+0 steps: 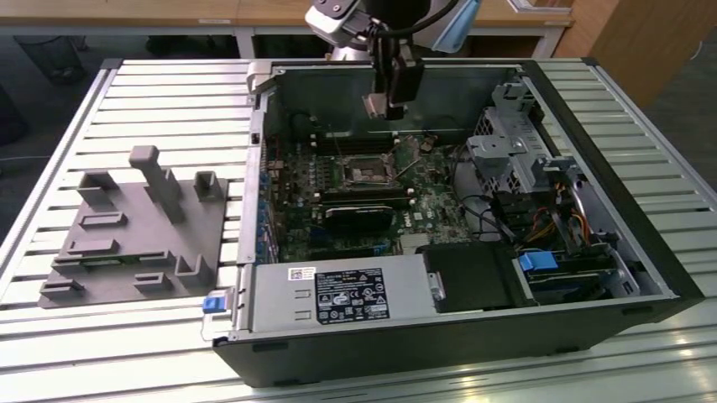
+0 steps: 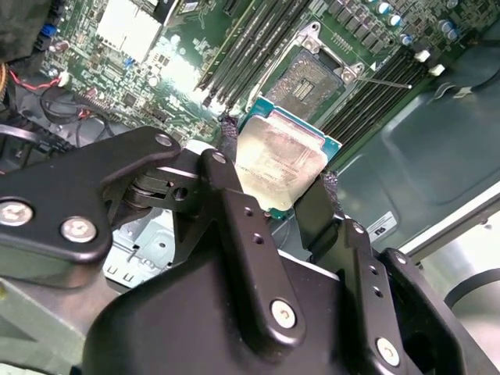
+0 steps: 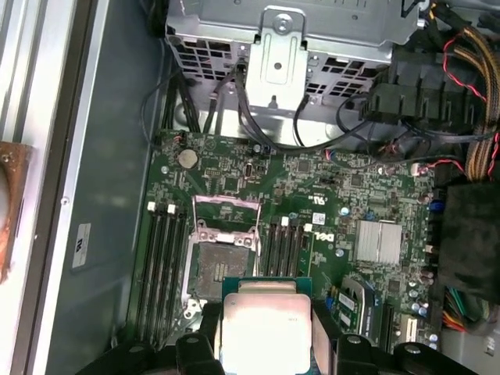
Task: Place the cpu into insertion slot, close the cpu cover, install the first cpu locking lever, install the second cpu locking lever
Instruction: 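Place the cpu into insertion slot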
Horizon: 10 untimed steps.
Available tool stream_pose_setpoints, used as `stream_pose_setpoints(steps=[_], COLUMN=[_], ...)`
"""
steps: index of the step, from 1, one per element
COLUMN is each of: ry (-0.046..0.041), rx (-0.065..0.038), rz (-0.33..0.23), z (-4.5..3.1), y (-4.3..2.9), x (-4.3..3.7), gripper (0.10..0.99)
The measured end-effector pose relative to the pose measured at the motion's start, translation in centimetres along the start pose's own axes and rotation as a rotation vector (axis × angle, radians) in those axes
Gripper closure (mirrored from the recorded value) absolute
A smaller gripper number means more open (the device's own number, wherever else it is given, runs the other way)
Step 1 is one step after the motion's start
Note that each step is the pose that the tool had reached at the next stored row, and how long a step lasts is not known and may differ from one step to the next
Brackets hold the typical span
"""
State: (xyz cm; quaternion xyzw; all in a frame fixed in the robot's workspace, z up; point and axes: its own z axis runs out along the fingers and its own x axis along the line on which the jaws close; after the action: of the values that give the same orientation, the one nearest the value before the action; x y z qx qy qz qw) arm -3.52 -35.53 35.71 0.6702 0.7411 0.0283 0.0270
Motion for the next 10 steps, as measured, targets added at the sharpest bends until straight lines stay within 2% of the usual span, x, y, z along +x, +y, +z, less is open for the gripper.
stream_pose_setpoints(steps=[10], ry=[-0.0017], rx=[0.0], rz=[0.021], z=[0.31], y=[-0.02], x=[0.02], gripper=[0.545])
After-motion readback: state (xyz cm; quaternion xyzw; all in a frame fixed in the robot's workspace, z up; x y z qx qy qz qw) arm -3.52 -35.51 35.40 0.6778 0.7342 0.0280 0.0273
